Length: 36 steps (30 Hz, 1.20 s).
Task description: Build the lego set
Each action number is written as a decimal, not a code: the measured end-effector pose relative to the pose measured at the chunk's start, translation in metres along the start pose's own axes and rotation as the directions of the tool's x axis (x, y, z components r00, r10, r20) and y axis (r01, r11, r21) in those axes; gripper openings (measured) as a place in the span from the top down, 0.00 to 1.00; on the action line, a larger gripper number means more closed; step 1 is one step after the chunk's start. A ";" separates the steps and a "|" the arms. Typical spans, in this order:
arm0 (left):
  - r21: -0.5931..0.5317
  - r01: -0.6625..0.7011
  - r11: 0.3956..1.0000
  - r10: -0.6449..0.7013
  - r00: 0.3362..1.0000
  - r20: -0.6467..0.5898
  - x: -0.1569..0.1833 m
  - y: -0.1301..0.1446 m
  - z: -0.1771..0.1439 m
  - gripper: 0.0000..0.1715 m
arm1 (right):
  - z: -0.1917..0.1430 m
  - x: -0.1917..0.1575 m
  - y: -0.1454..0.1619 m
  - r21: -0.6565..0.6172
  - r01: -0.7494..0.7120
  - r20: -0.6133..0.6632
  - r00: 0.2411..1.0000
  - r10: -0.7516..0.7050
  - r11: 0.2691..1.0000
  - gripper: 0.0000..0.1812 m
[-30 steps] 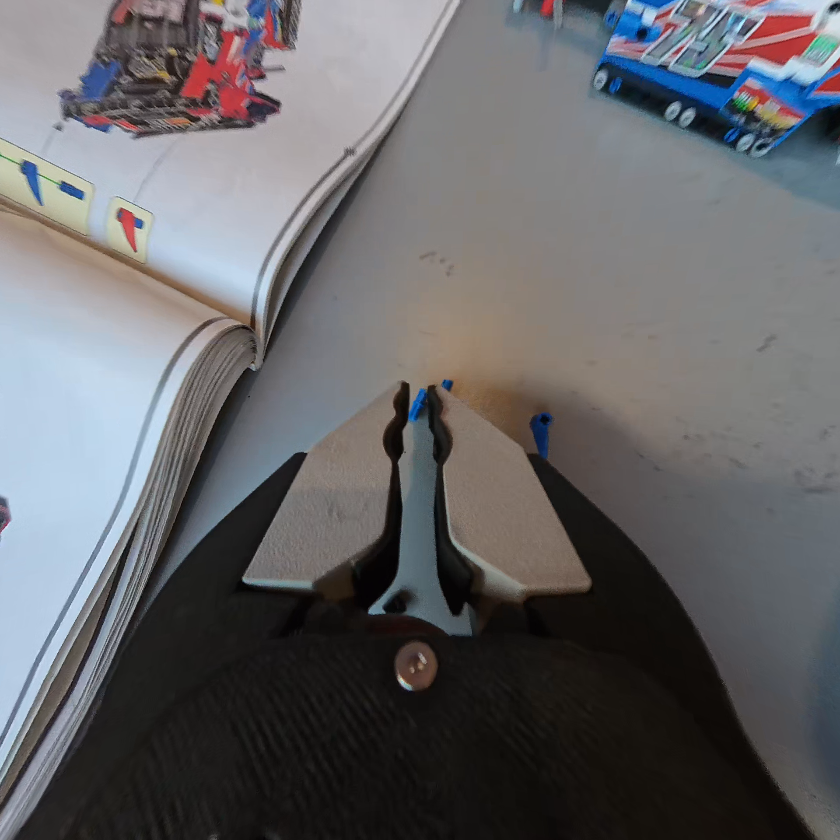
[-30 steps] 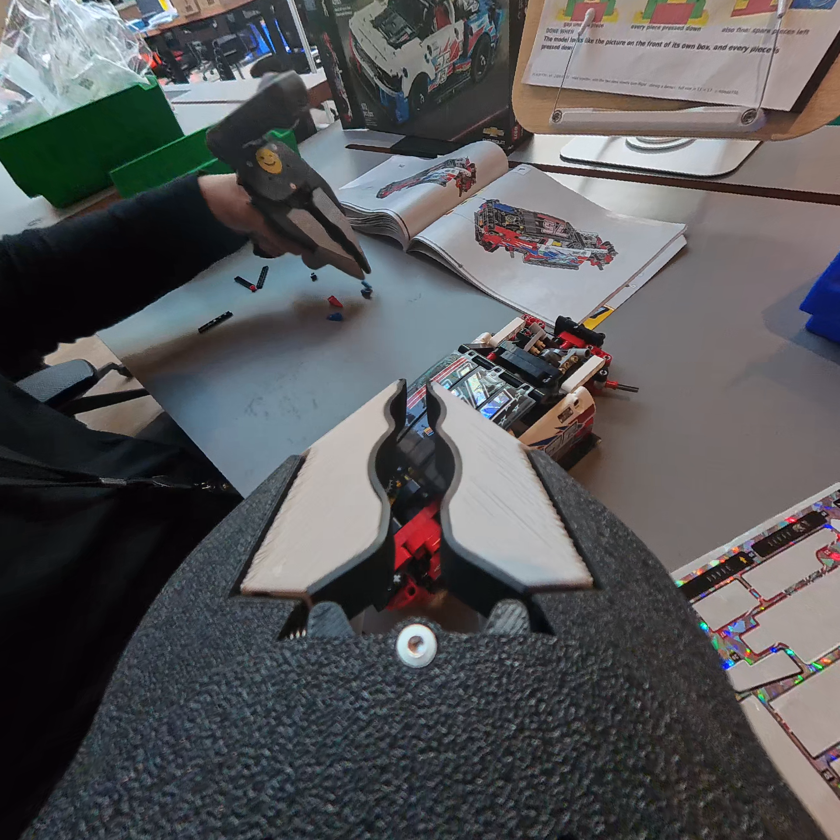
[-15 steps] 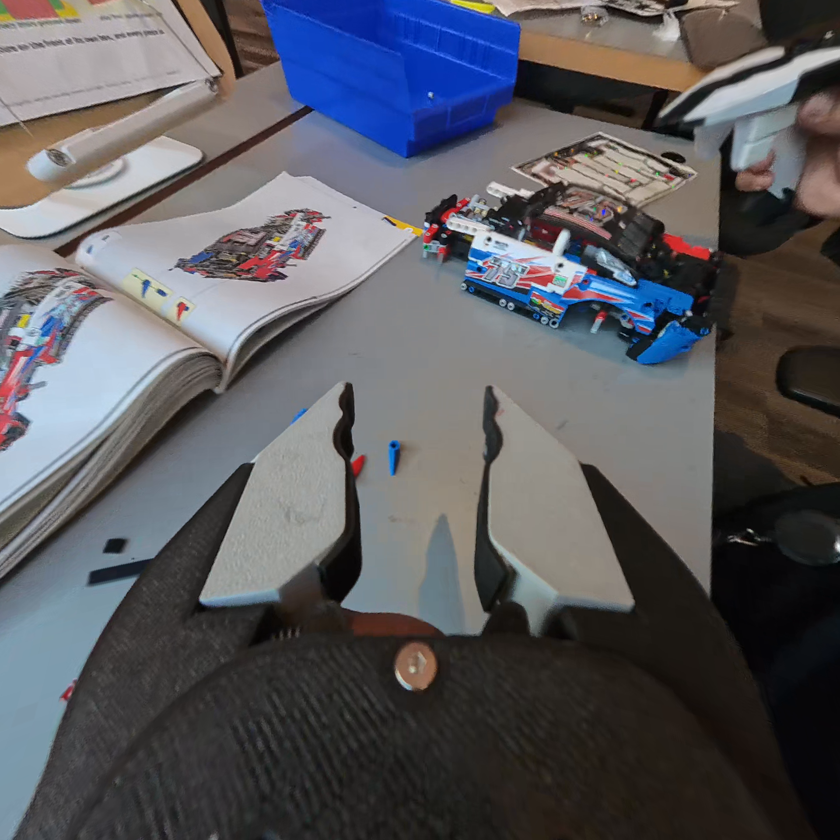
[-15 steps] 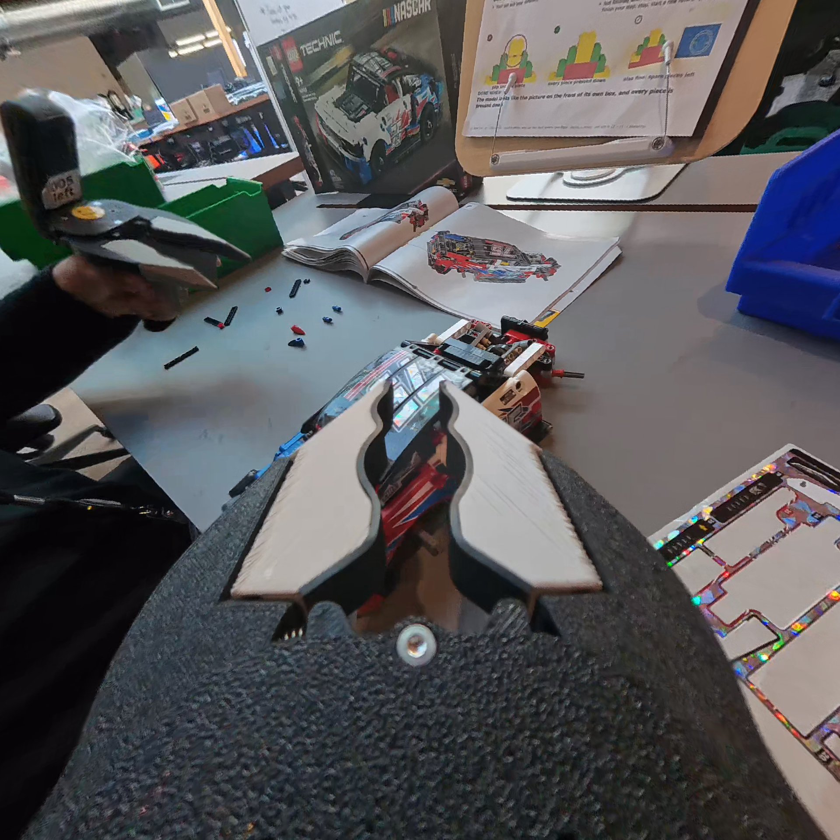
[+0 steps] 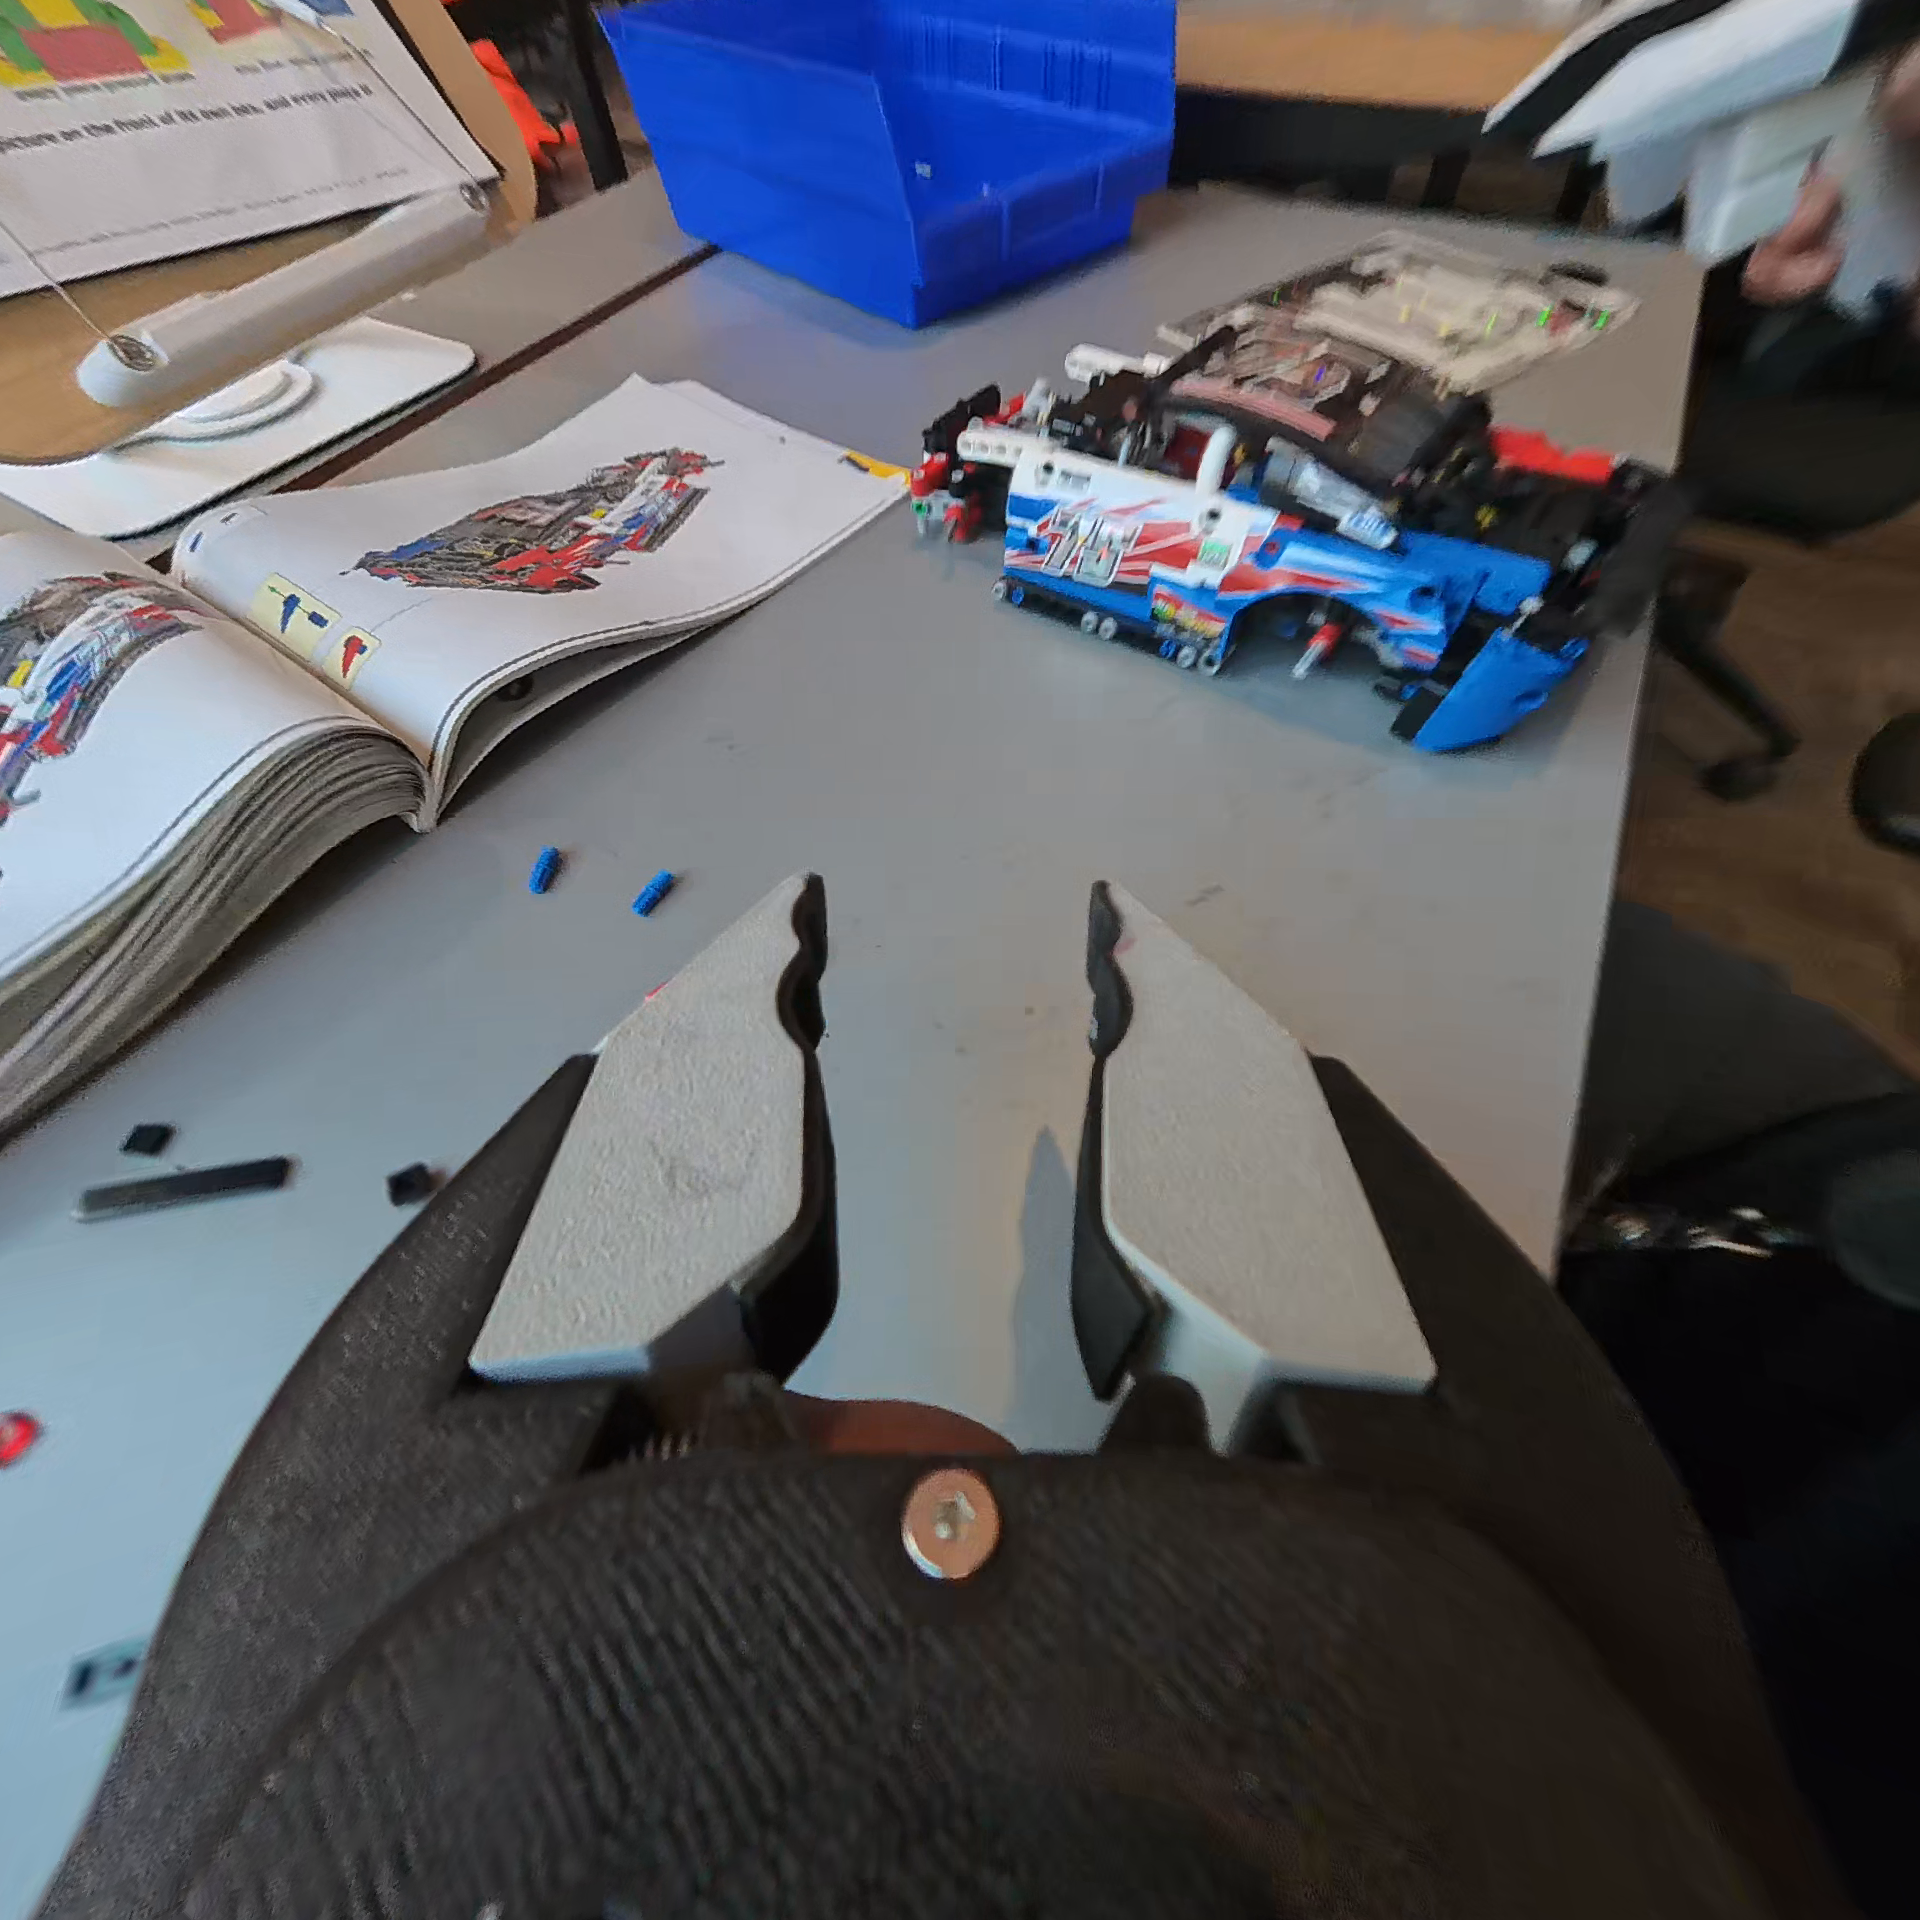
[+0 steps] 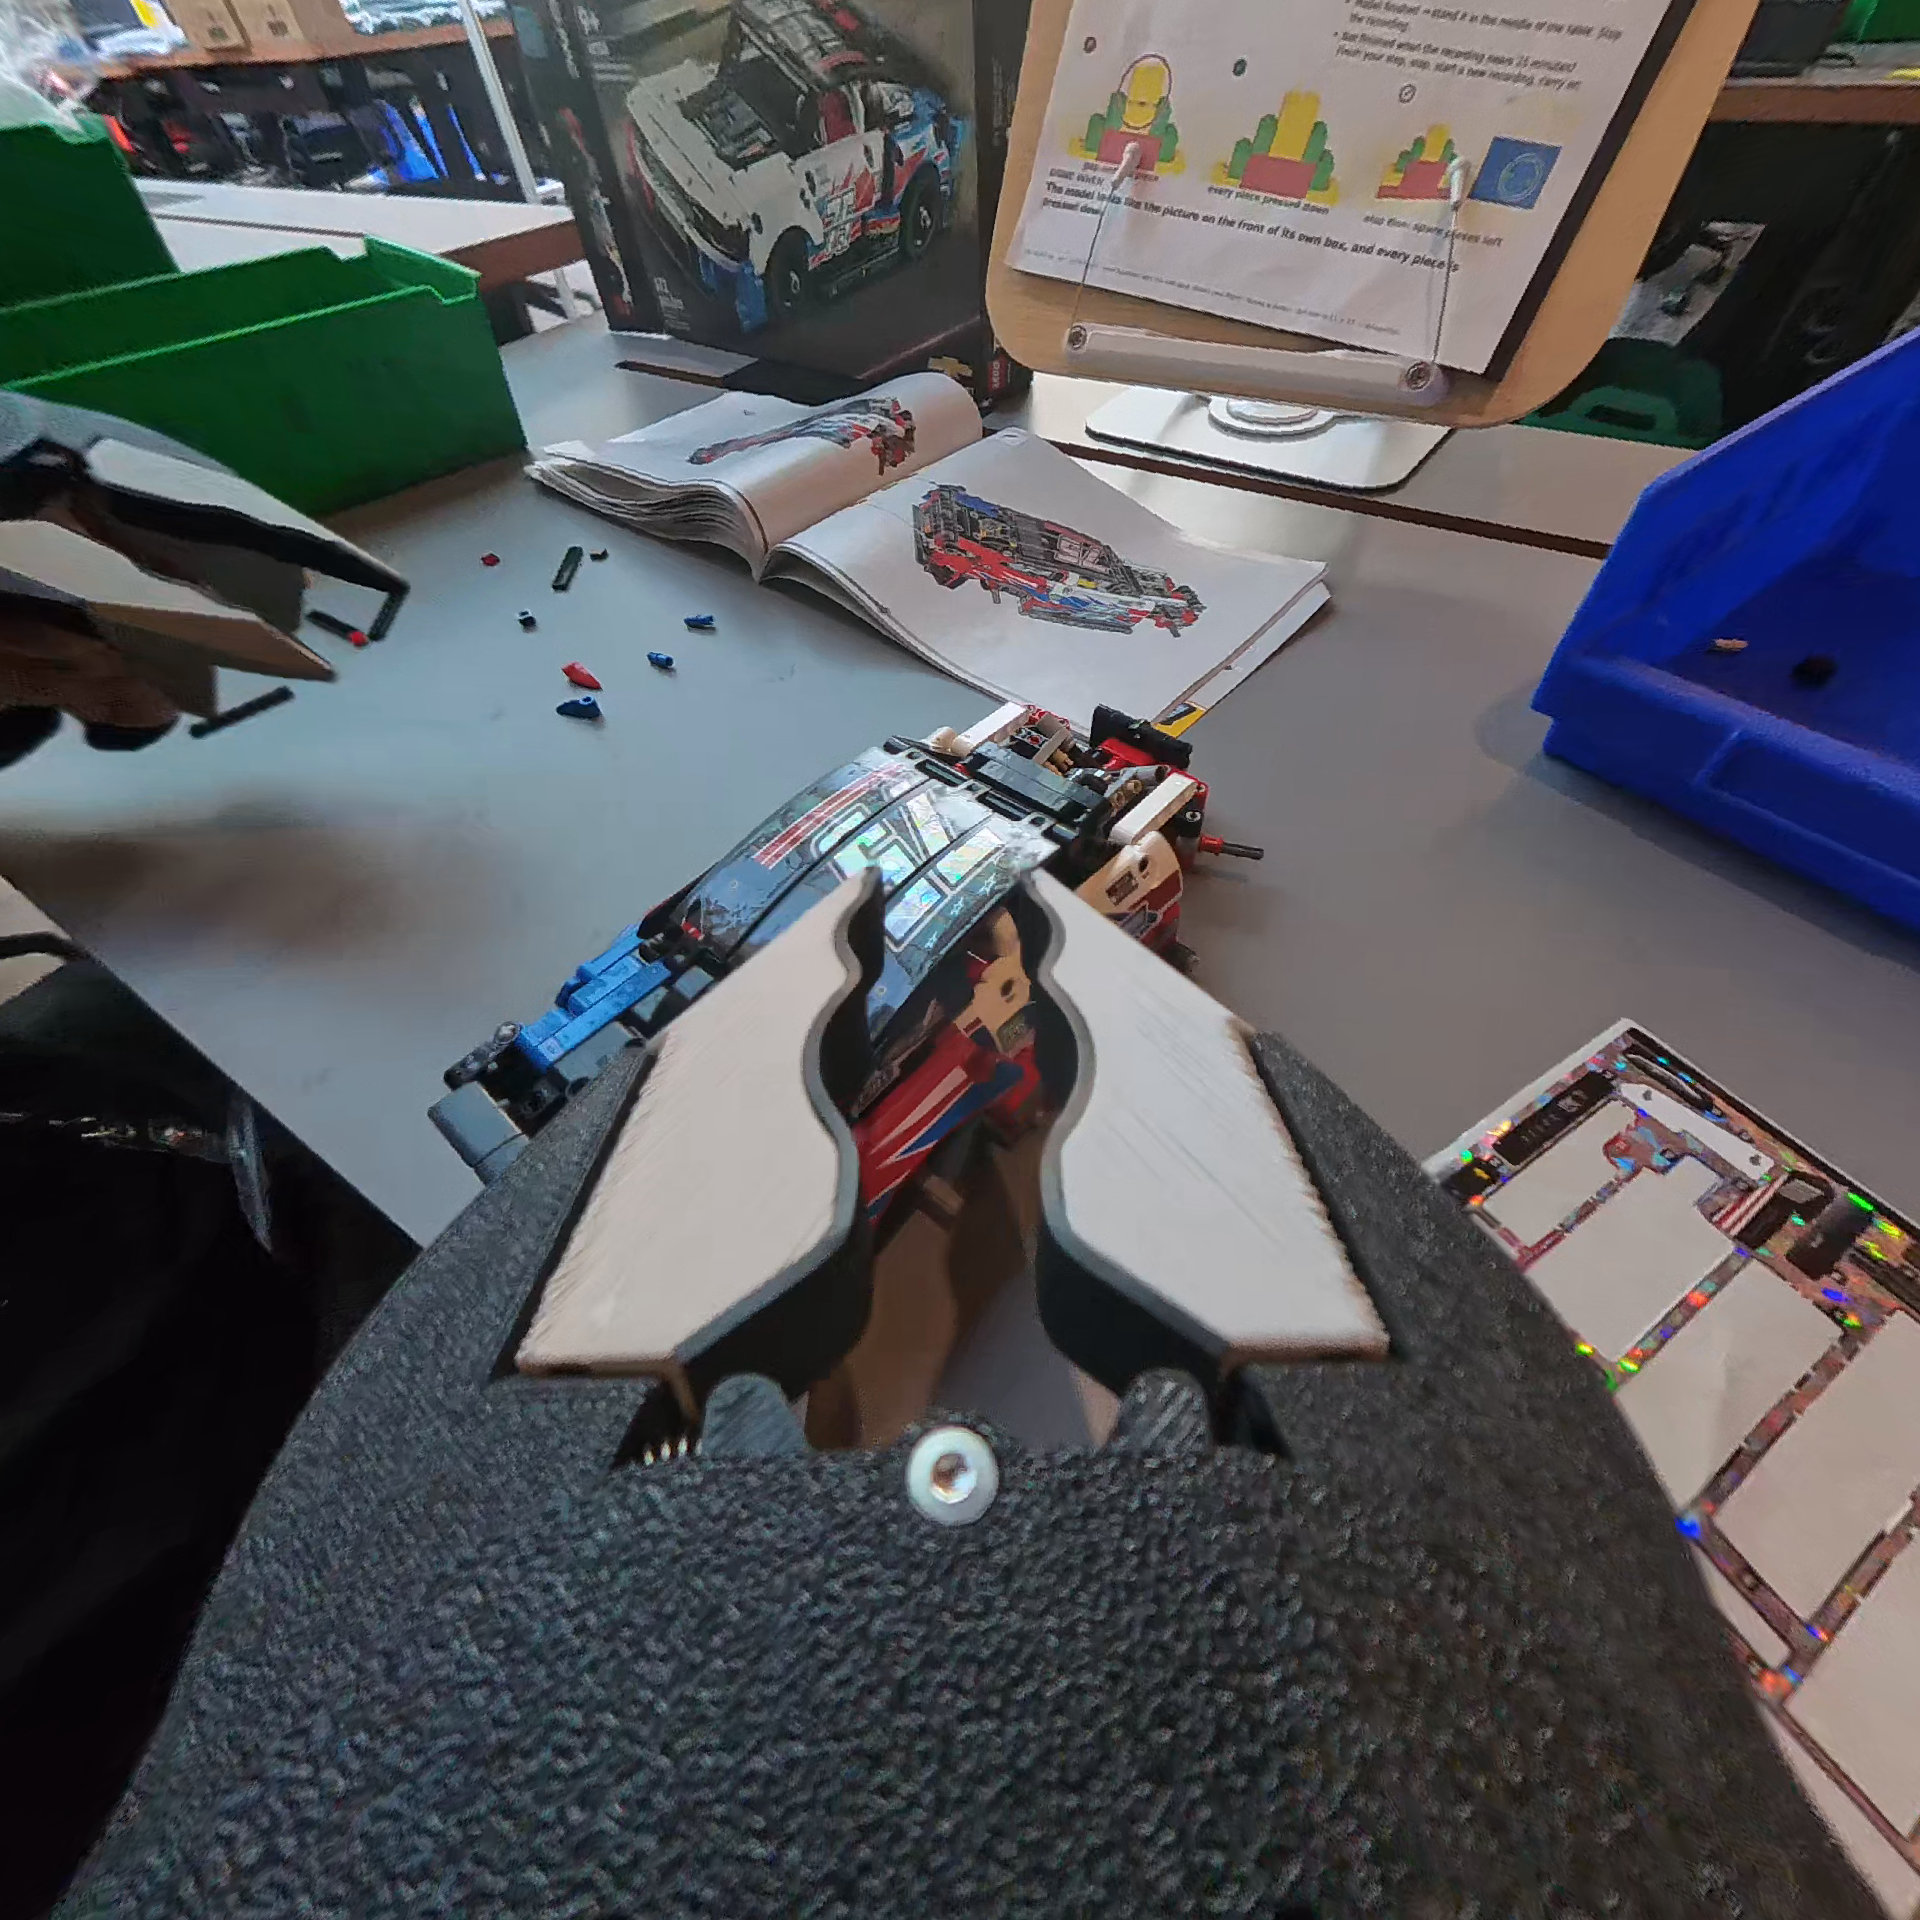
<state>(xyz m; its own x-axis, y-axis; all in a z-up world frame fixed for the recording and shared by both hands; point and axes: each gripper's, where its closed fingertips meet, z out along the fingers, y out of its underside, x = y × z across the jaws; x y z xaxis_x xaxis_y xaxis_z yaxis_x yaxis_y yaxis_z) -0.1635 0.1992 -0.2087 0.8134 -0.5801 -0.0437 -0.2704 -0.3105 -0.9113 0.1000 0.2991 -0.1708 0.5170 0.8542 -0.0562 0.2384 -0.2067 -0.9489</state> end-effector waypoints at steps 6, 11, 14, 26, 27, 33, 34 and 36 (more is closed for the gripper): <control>0.181 0.070 0.981 -0.072 0.997 0.009 0.028 0.000 -0.025 0.73 | -0.009 0.022 0.002 0.108 -0.052 -0.089 0.994 0.061 0.993 0.86; 0.301 0.026 0.953 -0.032 0.999 0.015 0.049 -0.011 -0.035 0.69 | -0.020 0.027 0.002 0.227 -0.046 -0.107 0.992 0.072 0.973 0.81; 0.387 0.018 0.922 -0.024 1.000 0.012 0.059 -0.025 -0.043 0.68 | -0.026 0.039 0.008 0.263 -0.031 -0.190 0.978 0.083 0.964 0.74; 0.407 -0.003 0.913 0.009 1.000 -0.013 0.073 -0.051 -0.015 0.66 | -0.035 0.039 -0.005 0.273 -0.016 -0.120 0.991 0.051 0.962 0.59; 0.389 0.012 0.921 -0.003 1.000 -0.023 0.075 -0.050 -0.007 0.64 | -0.033 0.039 -0.009 0.272 0.004 -0.095 0.995 0.023 0.962 0.59; 0.266 0.017 0.964 -0.002 0.998 -0.058 0.088 -0.037 0.034 0.69 | -0.005 0.047 -0.027 0.224 0.014 0.146 0.988 -0.047 0.974 0.60; 0.242 0.034 0.970 -0.017 0.997 -0.070 0.089 -0.037 0.040 0.70 | -0.001 0.048 -0.027 0.202 -0.004 0.192 0.981 -0.036 0.979 0.60; 0.207 0.081 0.975 -0.057 0.992 -0.117 0.093 -0.039 0.051 0.71 | 0.003 0.048 -0.017 0.131 -0.027 0.273 0.962 -0.010 0.991 0.64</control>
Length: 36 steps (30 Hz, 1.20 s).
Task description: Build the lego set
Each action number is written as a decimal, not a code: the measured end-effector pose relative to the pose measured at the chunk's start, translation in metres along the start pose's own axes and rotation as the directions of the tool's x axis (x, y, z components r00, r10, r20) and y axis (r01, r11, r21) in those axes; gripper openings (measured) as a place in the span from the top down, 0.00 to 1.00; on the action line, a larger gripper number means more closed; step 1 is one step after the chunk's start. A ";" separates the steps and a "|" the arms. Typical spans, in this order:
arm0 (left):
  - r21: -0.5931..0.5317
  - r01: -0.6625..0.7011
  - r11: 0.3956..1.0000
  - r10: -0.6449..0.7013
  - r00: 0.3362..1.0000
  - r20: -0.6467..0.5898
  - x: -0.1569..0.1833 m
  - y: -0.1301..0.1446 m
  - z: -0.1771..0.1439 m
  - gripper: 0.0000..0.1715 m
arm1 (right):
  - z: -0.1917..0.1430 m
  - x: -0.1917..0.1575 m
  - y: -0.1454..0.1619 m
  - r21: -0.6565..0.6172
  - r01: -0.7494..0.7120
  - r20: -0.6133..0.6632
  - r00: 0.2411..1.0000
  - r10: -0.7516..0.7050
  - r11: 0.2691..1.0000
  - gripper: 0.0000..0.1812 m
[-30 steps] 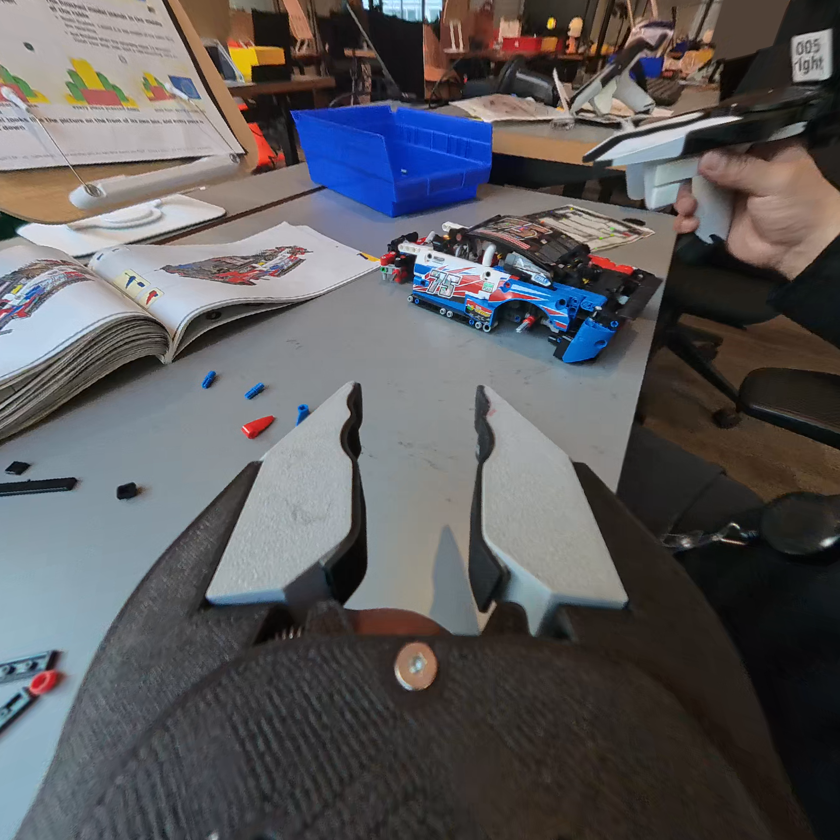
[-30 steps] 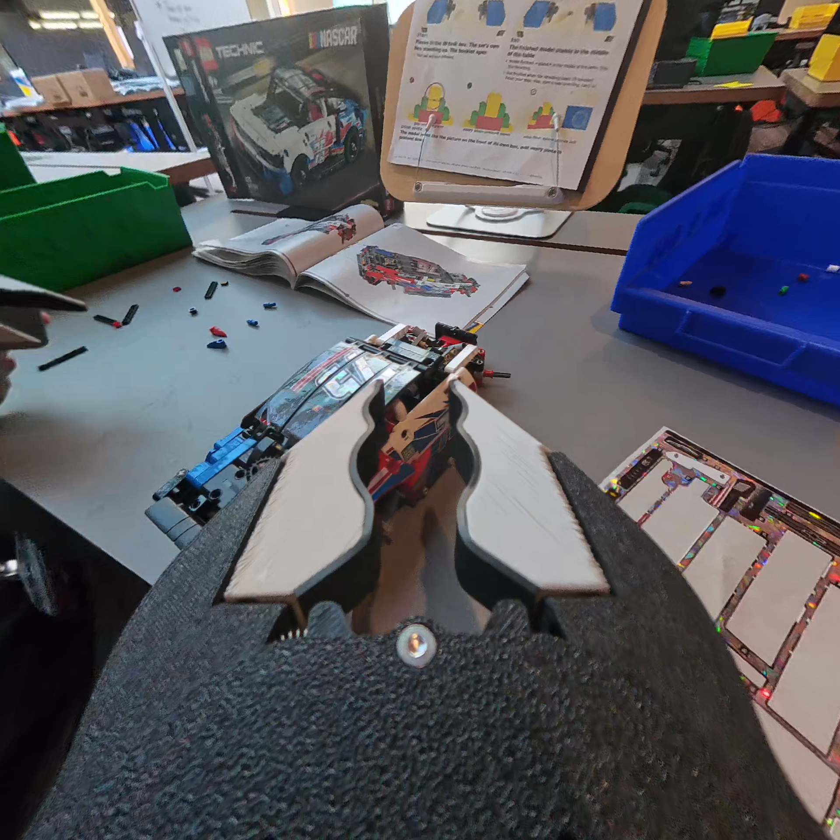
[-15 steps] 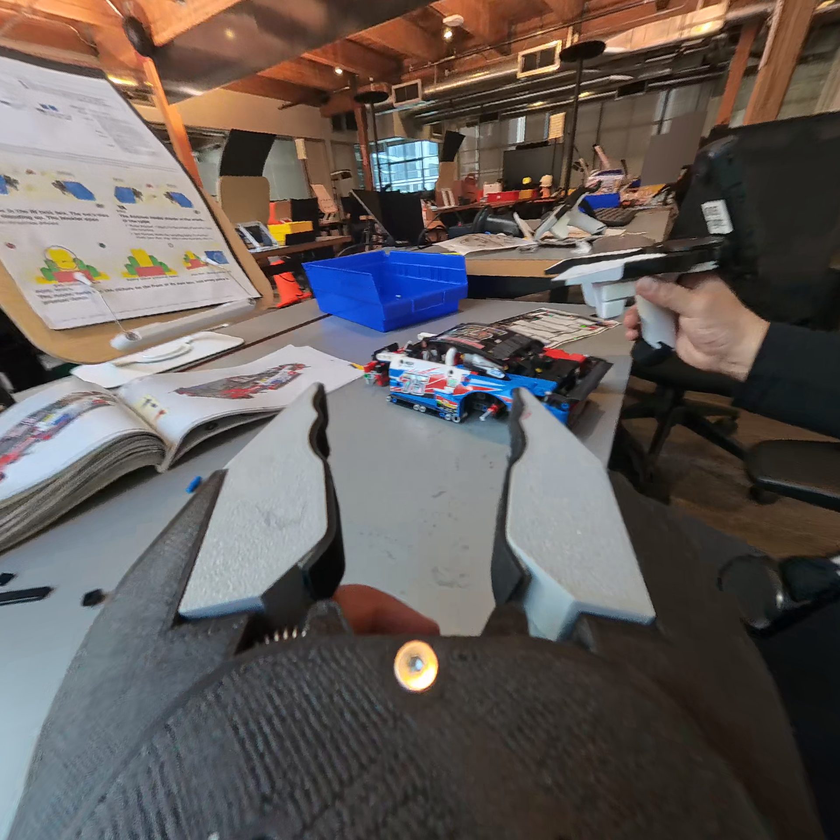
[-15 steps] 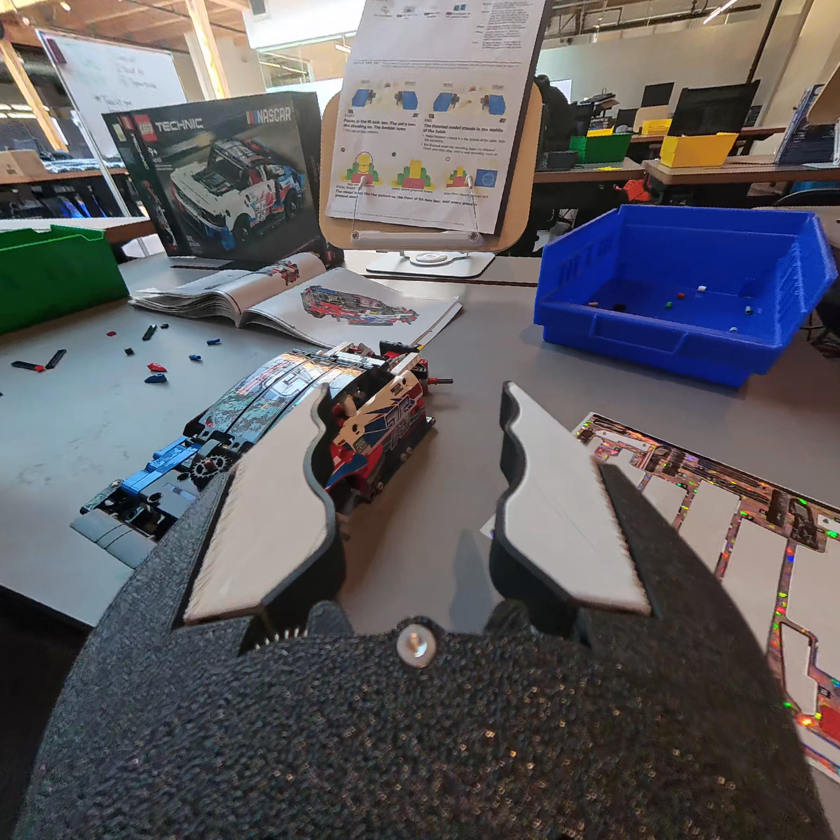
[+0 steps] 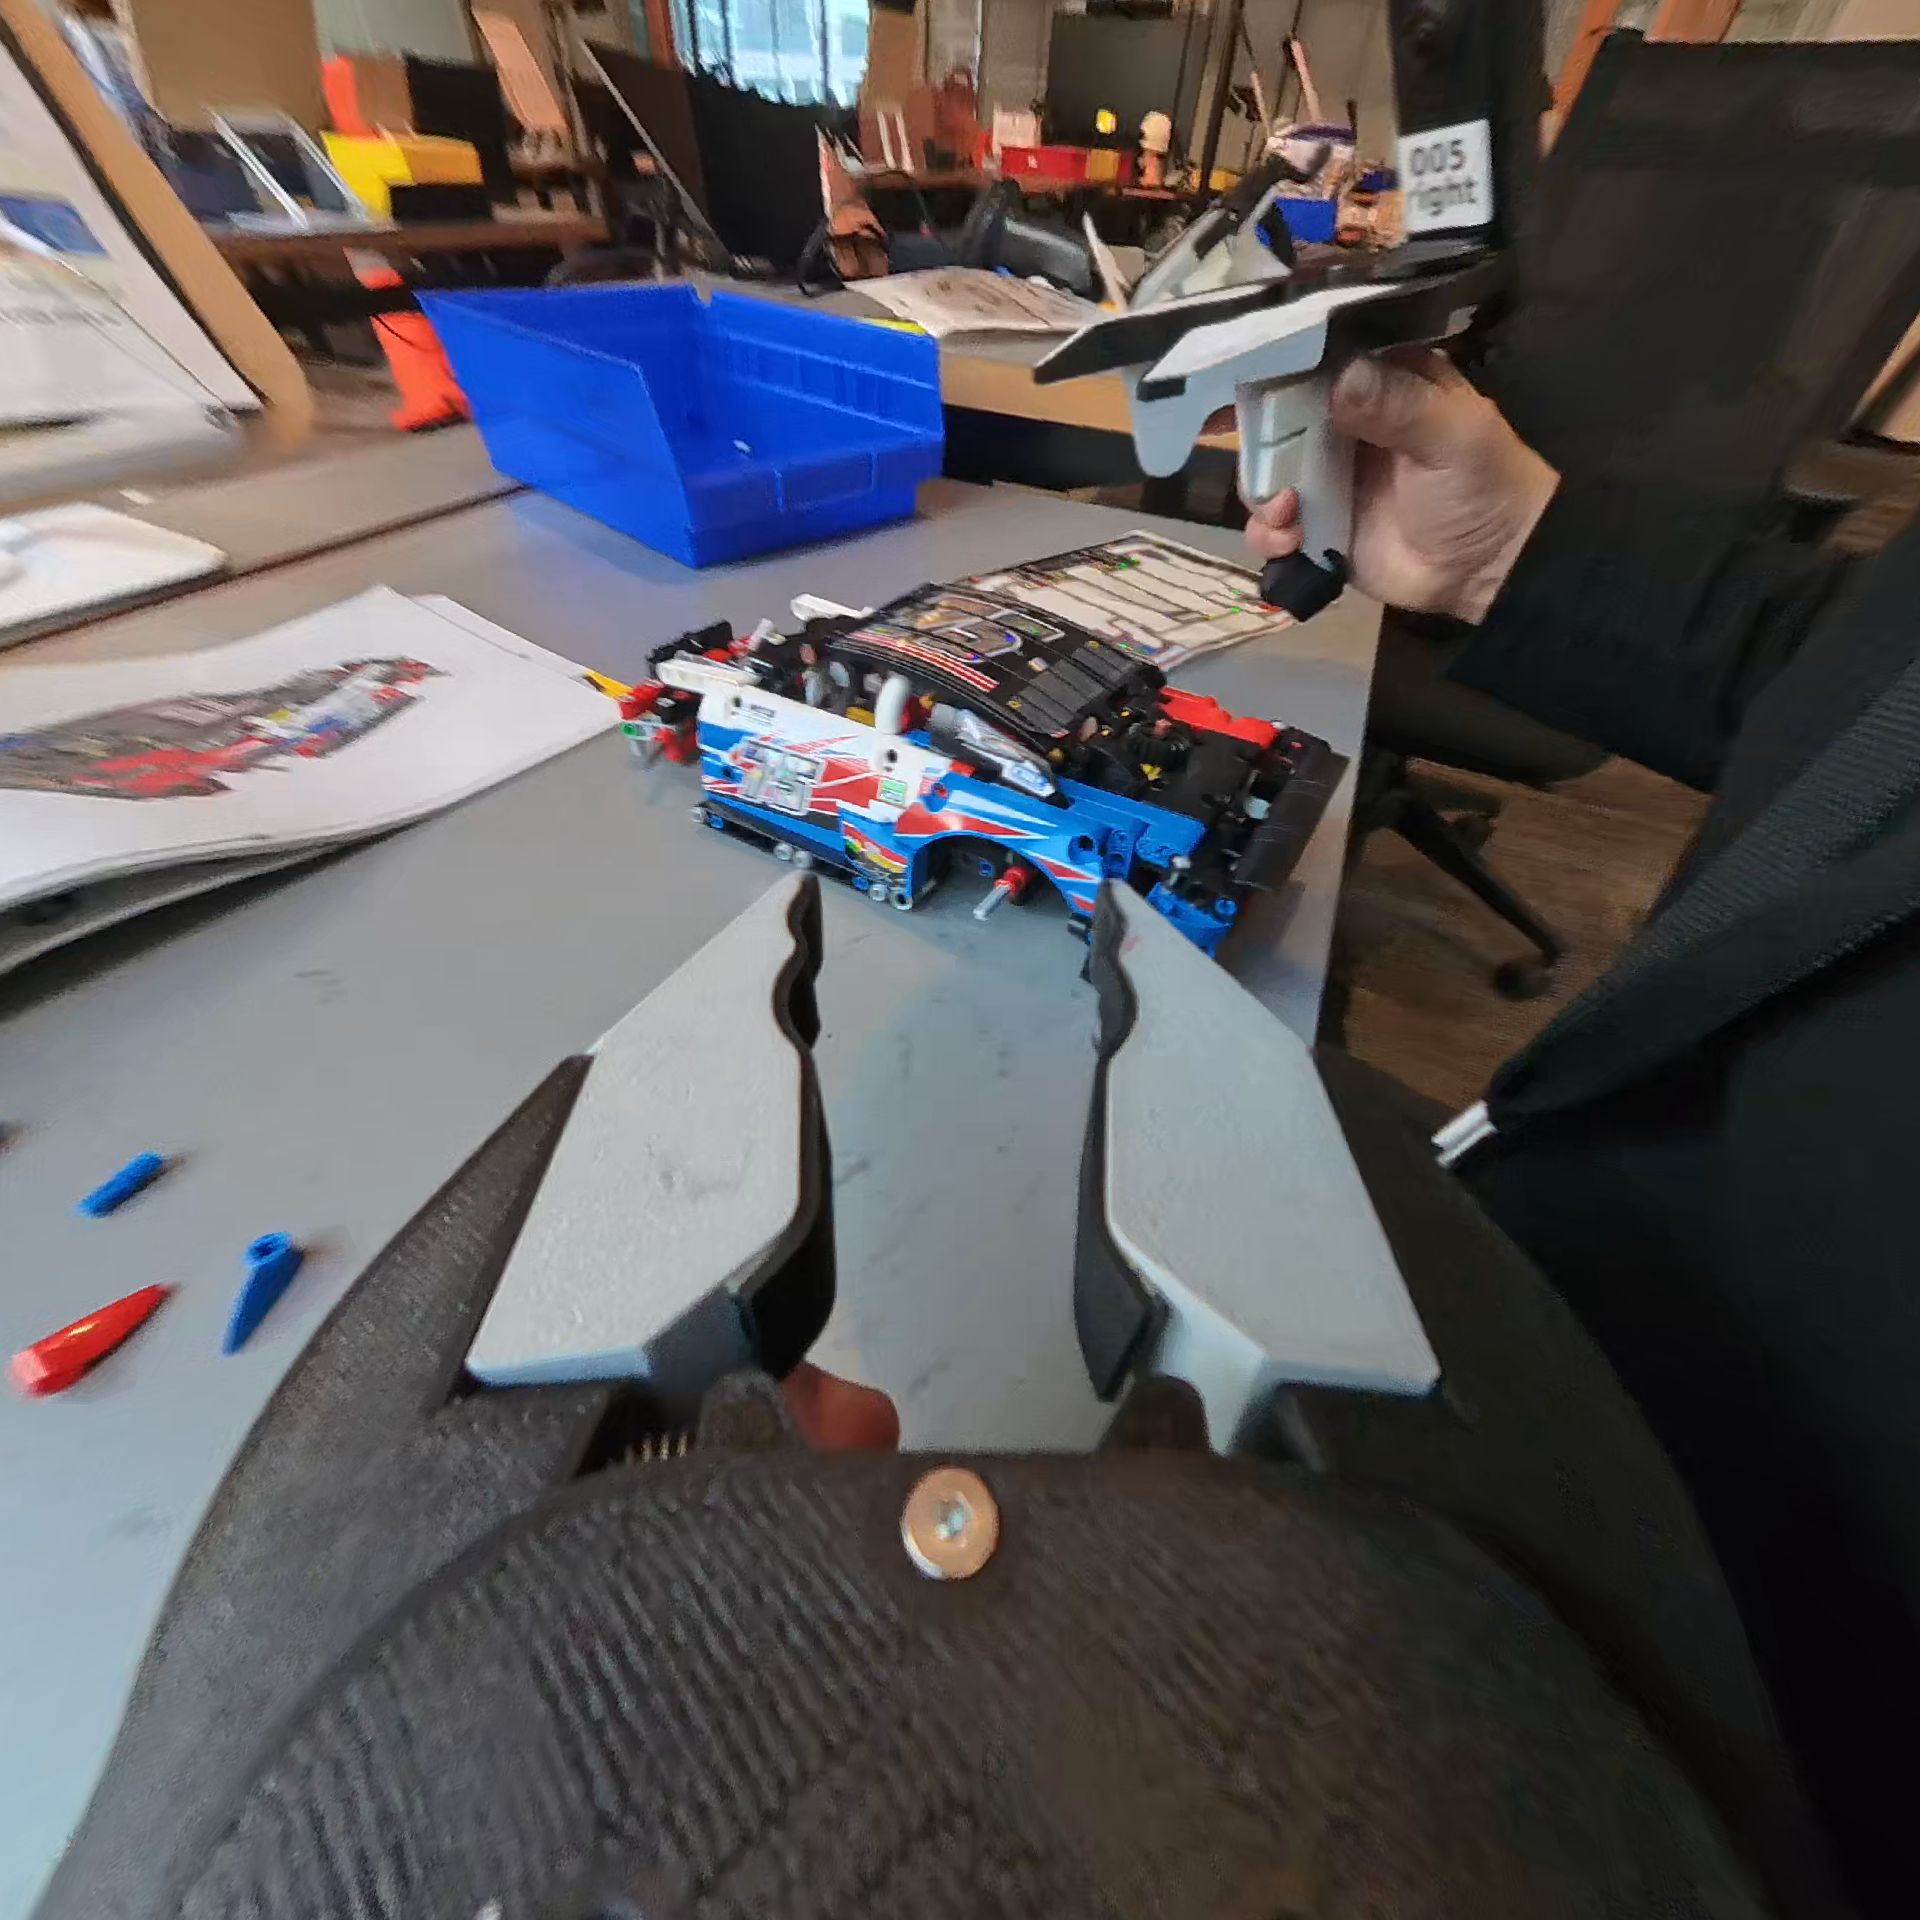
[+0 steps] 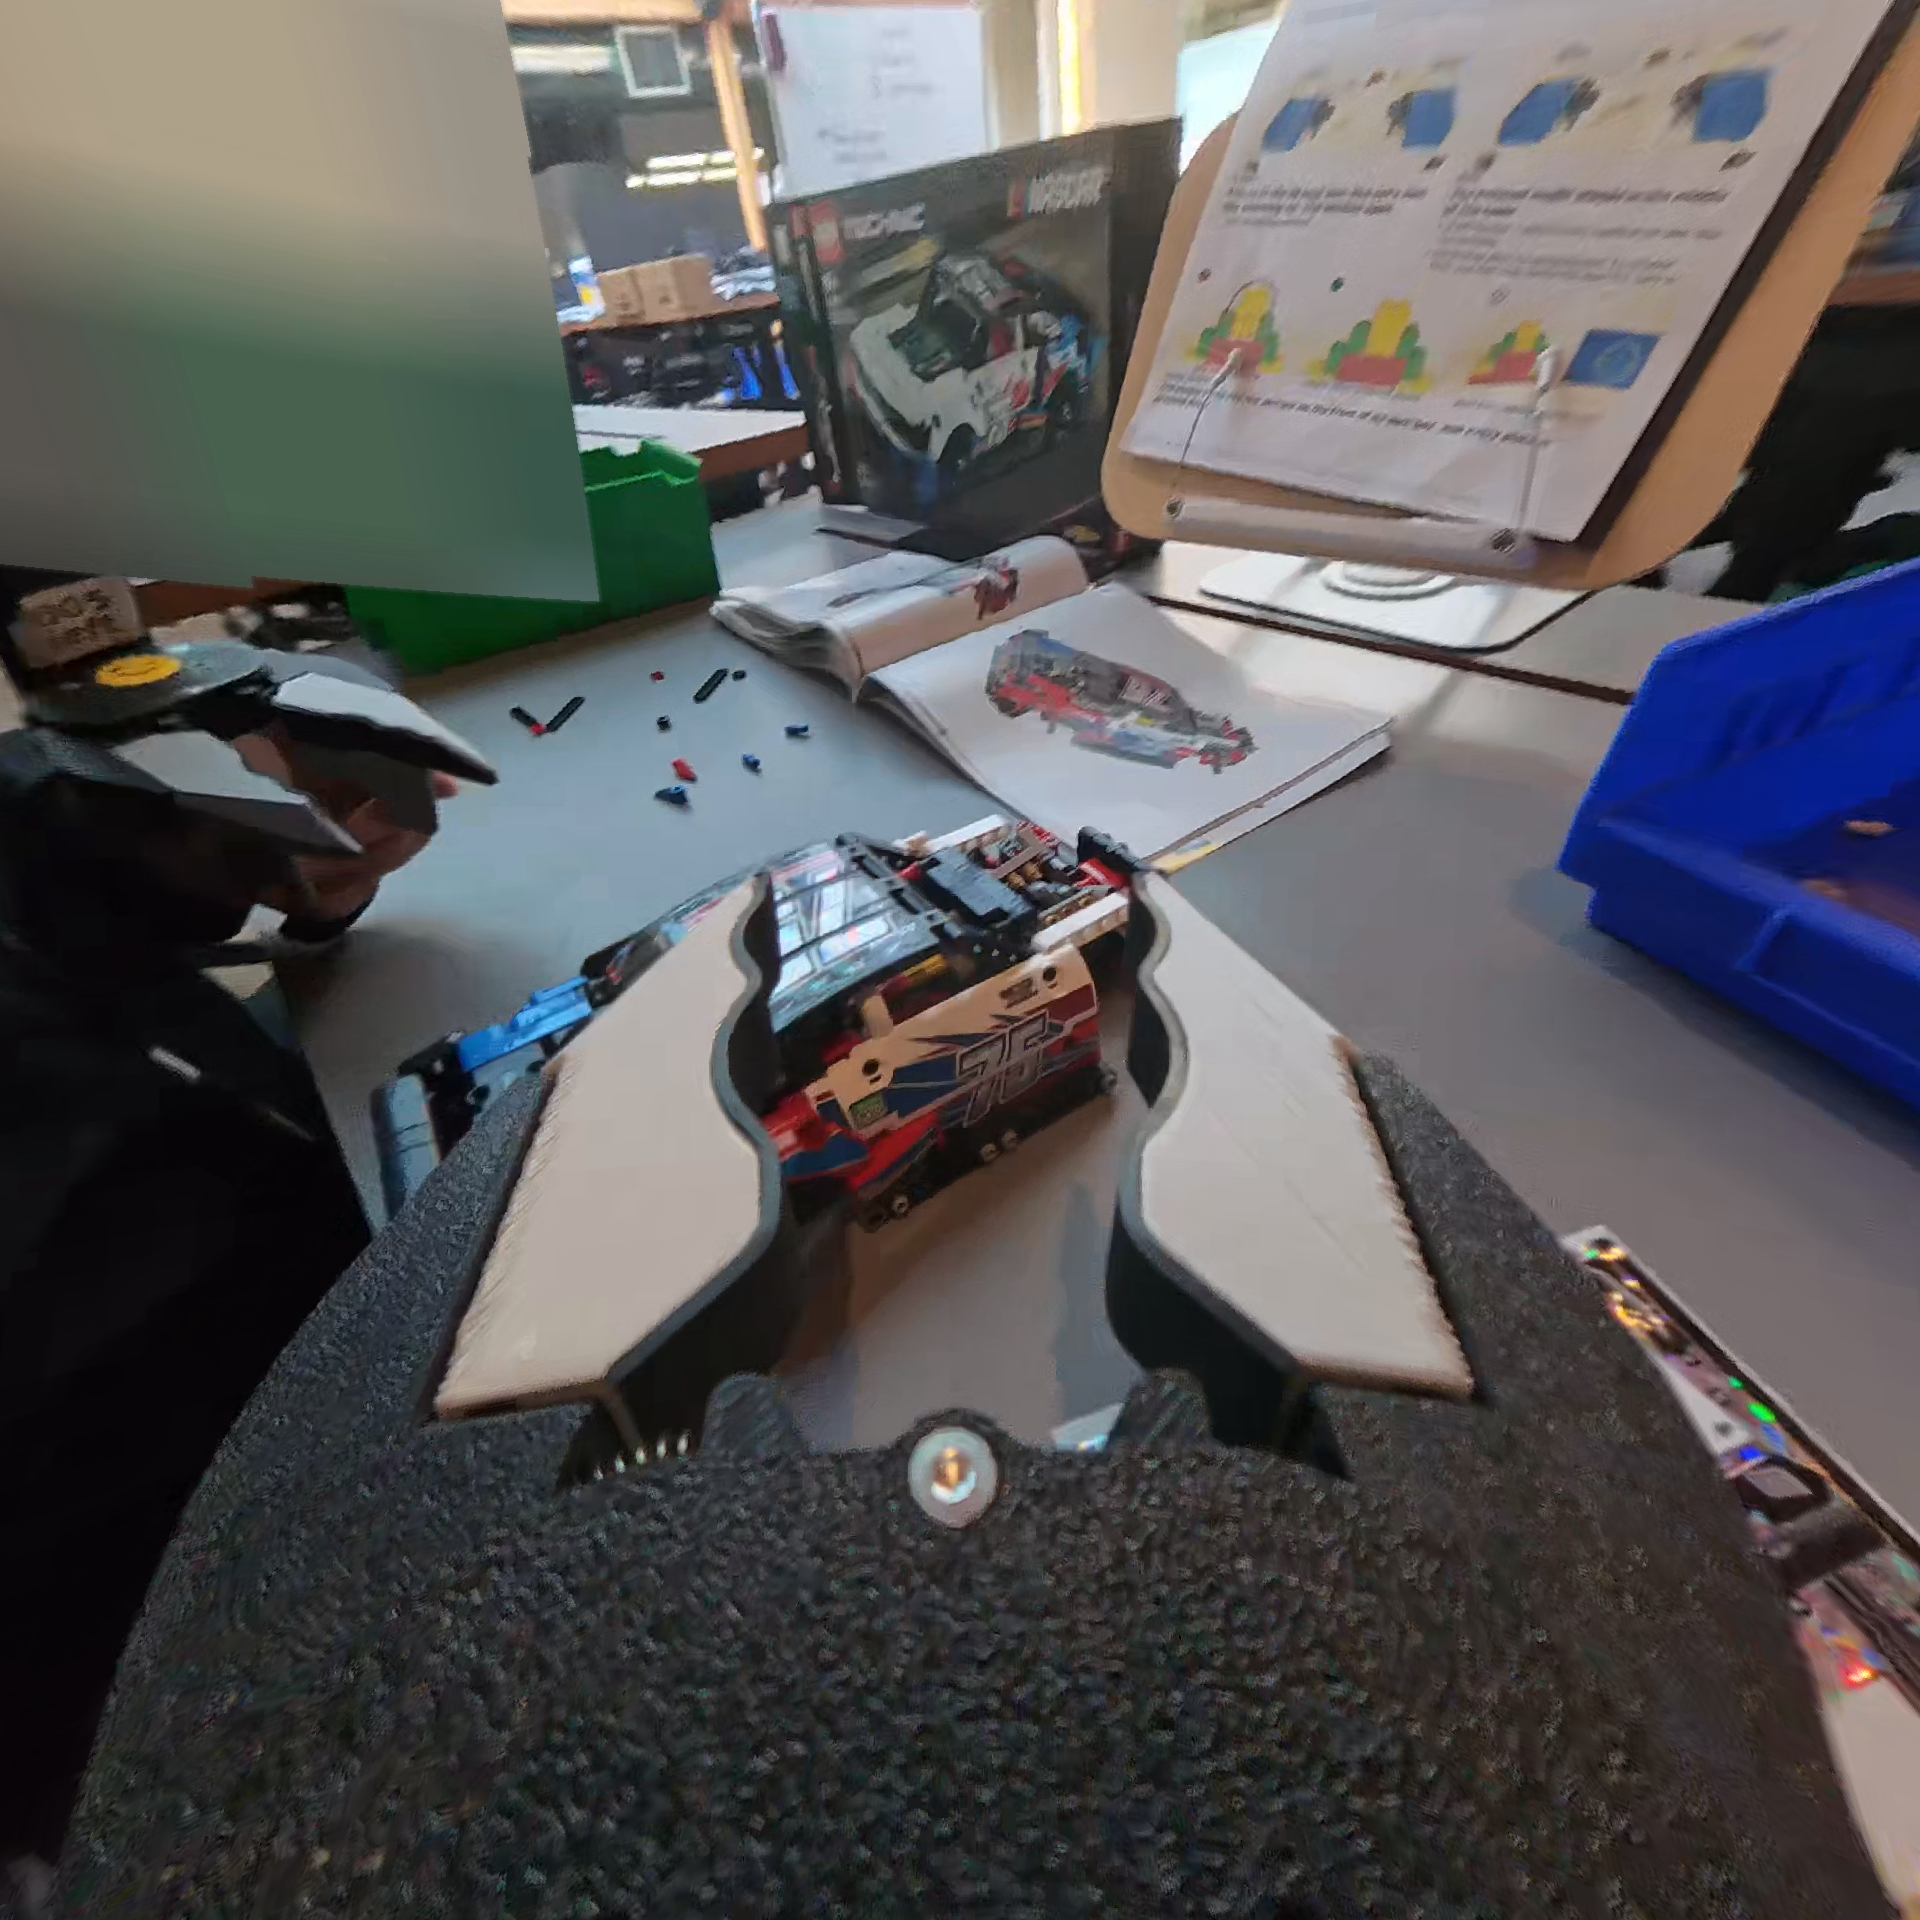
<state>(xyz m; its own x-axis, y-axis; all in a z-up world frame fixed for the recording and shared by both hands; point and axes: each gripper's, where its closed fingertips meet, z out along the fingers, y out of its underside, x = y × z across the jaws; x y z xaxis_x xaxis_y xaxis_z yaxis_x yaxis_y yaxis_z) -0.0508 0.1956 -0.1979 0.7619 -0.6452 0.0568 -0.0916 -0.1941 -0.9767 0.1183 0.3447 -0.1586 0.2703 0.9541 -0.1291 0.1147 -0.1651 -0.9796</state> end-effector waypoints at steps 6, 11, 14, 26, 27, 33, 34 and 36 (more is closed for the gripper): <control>-0.170 0.040 0.985 -0.058 0.993 -0.101 0.005 0.023 0.023 0.69 | -0.005 -0.017 0.036 -0.129 -0.013 0.055 0.998 0.020 0.991 0.62; -0.238 0.114 0.965 -0.152 0.978 -0.146 0.007 0.030 0.031 0.65 | -0.002 -0.037 0.070 -0.227 -0.075 0.106 0.989 0.101 0.971 0.60; -0.271 0.067 0.960 -0.114 0.980 -0.163 0.009 0.034 0.039 0.64 | 0.005 -0.057 0.081 -0.281 -0.077 0.165 0.978 0.127 0.957 0.58; -0.450 -0.116 0.885 -0.015 0.961 -0.277 0.005 0.058 0.071 0.64 | -0.006 -0.073 0.097 -0.334 -0.116 0.165 0.970 0.179 0.935 0.54; -0.438 -0.102 0.893 -0.020 0.964 -0.266 -0.001 0.054 0.071 0.65 | -0.007 -0.063 0.093 -0.319 -0.131 0.127 0.976 0.179 0.939 0.55; -0.529 -0.093 0.843 -0.028 0.976 -0.215 -0.026 0.066 0.073 0.73 | -0.014 -0.010 0.100 -0.384 -0.093 -0.135 0.990 0.044 0.919 0.71; -0.541 -0.095 0.836 -0.036 0.973 -0.226 -0.023 0.070 0.076 0.73 | -0.012 -0.010 0.105 -0.405 -0.104 -0.139 0.989 0.051 0.908 0.72; -0.534 -0.100 0.840 -0.041 0.969 -0.245 -0.018 0.068 0.083 0.75 | -0.004 -0.020 0.117 -0.468 -0.103 -0.095 0.993 0.066 0.878 0.71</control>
<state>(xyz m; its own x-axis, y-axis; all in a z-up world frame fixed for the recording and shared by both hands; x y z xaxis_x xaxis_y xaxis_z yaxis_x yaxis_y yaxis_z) -0.0170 0.2556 -0.2823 0.5847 -0.7981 0.1455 -0.4950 -0.4930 -0.7155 0.1304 0.3047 -0.2702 0.3667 0.9132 -0.1779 0.5200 -0.3597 -0.7747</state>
